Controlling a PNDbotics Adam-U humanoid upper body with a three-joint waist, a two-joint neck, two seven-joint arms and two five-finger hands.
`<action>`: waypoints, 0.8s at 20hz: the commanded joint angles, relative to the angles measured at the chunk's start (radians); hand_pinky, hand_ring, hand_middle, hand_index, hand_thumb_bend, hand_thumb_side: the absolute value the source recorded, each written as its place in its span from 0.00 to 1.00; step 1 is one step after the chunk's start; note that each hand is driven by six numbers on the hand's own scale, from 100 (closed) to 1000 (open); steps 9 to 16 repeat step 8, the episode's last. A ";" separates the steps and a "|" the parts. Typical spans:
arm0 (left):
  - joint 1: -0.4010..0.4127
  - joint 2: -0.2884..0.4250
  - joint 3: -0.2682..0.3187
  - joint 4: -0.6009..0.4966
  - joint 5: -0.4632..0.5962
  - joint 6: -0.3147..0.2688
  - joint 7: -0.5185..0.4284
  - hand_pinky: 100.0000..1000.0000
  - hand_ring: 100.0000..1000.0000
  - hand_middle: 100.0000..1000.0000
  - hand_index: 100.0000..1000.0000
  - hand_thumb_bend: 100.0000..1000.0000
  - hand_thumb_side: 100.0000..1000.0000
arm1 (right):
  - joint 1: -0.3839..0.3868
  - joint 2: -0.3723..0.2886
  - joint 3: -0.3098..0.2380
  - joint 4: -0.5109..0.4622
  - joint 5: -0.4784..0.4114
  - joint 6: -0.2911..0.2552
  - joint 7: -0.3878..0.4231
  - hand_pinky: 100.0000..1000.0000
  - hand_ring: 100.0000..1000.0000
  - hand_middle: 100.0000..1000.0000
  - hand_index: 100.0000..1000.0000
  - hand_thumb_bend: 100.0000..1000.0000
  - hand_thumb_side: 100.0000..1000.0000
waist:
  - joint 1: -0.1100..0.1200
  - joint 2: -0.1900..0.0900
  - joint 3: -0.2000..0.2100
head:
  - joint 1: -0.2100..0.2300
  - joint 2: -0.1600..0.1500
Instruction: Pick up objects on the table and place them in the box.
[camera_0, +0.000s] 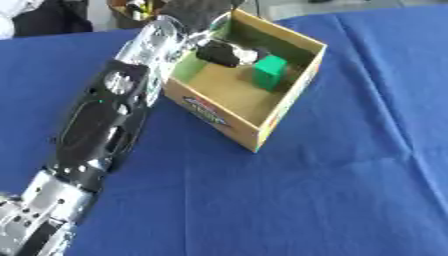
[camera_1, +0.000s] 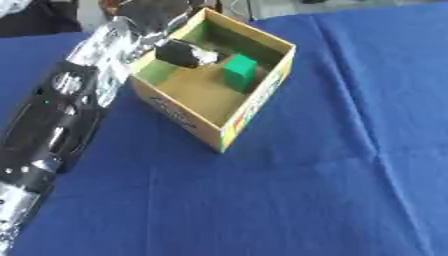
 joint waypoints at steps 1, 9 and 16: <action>-0.025 0.048 0.057 -0.086 0.052 0.012 0.029 0.75 0.74 0.76 0.95 0.11 0.87 | -0.005 -0.026 -0.018 -0.014 0.008 0.001 -0.012 0.67 0.67 0.54 0.63 0.00 0.89 | -0.013 -0.028 0.007 | -0.013 0.019; 0.117 0.128 0.218 -0.246 0.151 -0.014 0.127 0.67 0.66 0.70 0.90 0.09 0.98 | -0.015 -0.043 -0.039 -0.014 0.023 -0.002 -0.045 0.67 0.67 0.55 0.64 0.00 0.92 | -0.033 -0.035 0.048 | -0.032 0.038; 0.117 0.128 0.218 -0.246 0.151 -0.014 0.127 0.67 0.66 0.70 0.90 0.09 0.98 | -0.015 -0.043 -0.039 -0.014 0.023 -0.002 -0.045 0.67 0.67 0.55 0.64 0.00 0.92 | -0.033 -0.035 0.048 | -0.032 0.038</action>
